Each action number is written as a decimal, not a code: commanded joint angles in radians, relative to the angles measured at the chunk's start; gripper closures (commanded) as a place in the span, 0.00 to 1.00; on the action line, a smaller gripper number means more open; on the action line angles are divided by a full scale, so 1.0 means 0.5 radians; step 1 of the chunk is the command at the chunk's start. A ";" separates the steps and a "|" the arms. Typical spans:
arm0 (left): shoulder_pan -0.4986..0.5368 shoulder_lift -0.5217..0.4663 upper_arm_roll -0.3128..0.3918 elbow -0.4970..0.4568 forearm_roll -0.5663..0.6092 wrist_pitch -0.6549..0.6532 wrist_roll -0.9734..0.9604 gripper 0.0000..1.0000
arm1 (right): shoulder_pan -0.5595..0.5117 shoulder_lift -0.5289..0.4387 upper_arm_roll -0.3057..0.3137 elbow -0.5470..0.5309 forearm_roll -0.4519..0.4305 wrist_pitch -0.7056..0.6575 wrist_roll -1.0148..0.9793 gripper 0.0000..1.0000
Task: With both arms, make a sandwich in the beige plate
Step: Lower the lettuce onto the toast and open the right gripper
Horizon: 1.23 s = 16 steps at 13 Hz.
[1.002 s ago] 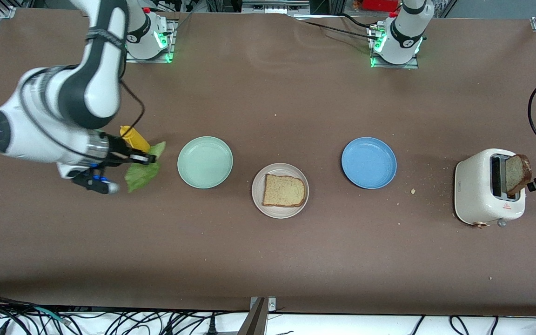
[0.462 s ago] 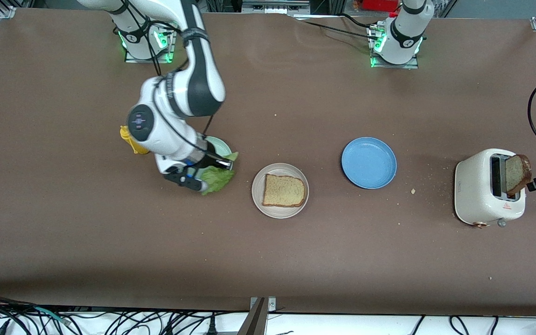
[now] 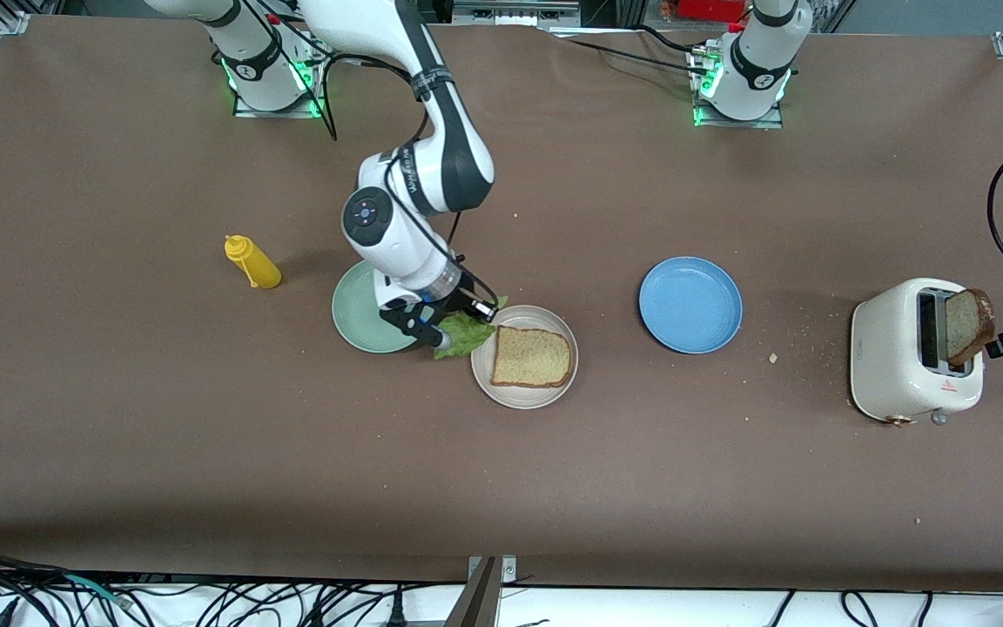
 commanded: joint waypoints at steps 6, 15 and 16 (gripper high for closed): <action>-0.017 0.026 -0.003 0.010 0.074 0.005 0.006 0.00 | -0.251 0.369 0.247 0.546 0.269 0.265 0.505 1.00; 0.007 0.032 -0.003 -0.116 0.080 0.015 0.036 0.00 | -0.312 0.394 0.507 0.555 0.309 0.544 0.527 1.00; 0.010 0.035 -0.003 -0.149 0.105 0.018 0.039 0.00 | -0.346 0.403 0.544 0.555 0.309 0.545 0.527 1.00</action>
